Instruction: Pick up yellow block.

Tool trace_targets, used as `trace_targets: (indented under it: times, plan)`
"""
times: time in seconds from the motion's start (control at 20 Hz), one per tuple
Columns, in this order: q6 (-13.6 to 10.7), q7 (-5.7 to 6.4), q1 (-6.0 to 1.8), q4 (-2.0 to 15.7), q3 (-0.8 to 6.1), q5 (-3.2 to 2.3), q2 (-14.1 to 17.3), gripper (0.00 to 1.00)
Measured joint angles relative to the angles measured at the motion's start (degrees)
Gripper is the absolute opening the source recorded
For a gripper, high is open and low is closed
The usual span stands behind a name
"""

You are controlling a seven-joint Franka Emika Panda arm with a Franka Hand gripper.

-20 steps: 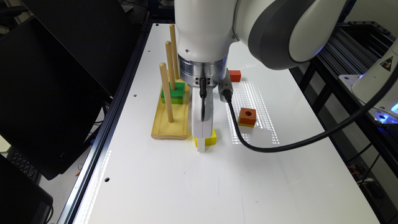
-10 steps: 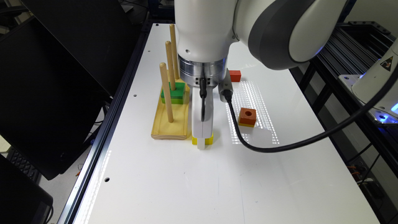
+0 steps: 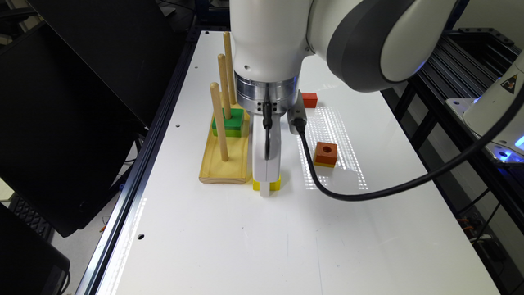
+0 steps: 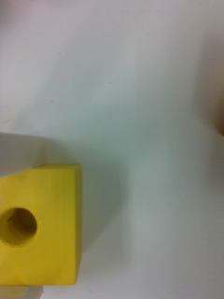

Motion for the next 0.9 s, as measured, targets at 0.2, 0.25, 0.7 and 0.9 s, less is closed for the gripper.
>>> trace_targets:
  times: [0.2,0.25,0.7,0.9]
  plan:
    - [0.00,0.00,0.00,0.00,0.00,0.00,0.00,1.00]
    - [0.00,0.00,0.00,0.00,0.00,0.00,0.00,1.00]
    - [0.00,0.00,-0.05,-0.01,0.04,0.00,0.00,0.00]
    - [0.00,0.00,-0.06,-0.01,0.05,0.00,0.00,0.00]
